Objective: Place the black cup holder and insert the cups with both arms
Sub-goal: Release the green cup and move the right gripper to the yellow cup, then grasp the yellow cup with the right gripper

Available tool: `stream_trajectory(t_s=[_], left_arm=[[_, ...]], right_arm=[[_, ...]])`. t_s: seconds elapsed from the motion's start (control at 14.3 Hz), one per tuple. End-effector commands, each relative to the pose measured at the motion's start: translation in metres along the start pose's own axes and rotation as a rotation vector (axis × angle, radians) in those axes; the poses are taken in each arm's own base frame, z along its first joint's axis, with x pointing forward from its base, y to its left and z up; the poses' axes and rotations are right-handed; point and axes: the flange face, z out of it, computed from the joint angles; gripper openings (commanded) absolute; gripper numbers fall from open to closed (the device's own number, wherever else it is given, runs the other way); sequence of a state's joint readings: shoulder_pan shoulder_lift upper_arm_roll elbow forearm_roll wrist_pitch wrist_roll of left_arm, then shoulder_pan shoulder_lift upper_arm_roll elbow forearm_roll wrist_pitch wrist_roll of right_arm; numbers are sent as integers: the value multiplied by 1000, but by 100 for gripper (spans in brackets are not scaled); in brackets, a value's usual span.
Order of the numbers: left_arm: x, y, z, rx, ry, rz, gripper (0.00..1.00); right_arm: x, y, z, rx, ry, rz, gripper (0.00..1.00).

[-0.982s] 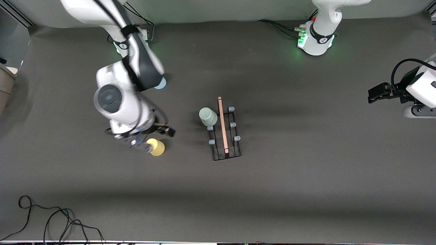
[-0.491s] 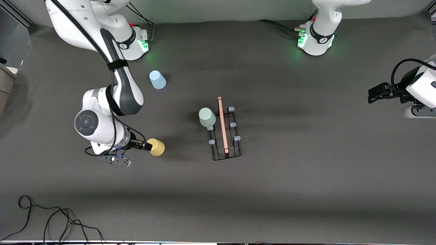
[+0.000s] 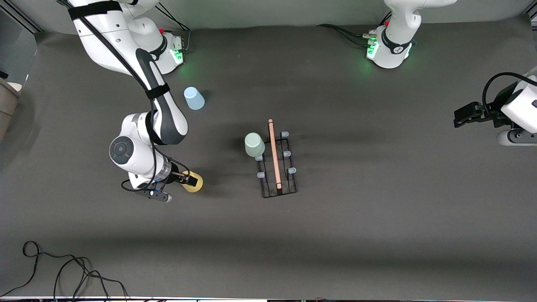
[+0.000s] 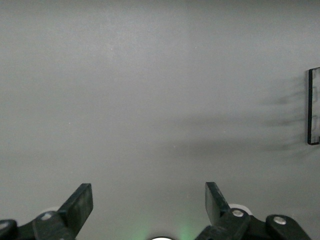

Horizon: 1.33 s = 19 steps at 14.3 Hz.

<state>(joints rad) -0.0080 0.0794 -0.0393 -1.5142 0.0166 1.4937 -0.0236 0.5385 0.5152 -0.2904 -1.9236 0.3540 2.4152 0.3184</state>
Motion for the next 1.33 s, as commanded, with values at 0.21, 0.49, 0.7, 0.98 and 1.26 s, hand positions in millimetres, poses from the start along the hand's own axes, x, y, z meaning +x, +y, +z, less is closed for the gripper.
stream_trajectory(t_s=[0.21, 0.49, 0.7, 0.98, 1.26], left_arm=[[-5, -3, -7, 8, 14, 6, 100], [-3, -7, -7, 7, 19, 3, 100], [-3, -2, -7, 8, 19, 11, 100], [-5, 2, -9, 8, 23, 9, 100], [-5, 2, -9, 8, 23, 11, 100]], right_arm=[[-9, -10, 21, 4, -7, -29, 42], [-11, -19, -18, 41, -22, -20, 0], [-12, -28, -79, 88, -60, -15, 0], [-16, -76, -139, 135, -60, 166, 0], [-33, -164, -162, 177, -16, 336, 0]])
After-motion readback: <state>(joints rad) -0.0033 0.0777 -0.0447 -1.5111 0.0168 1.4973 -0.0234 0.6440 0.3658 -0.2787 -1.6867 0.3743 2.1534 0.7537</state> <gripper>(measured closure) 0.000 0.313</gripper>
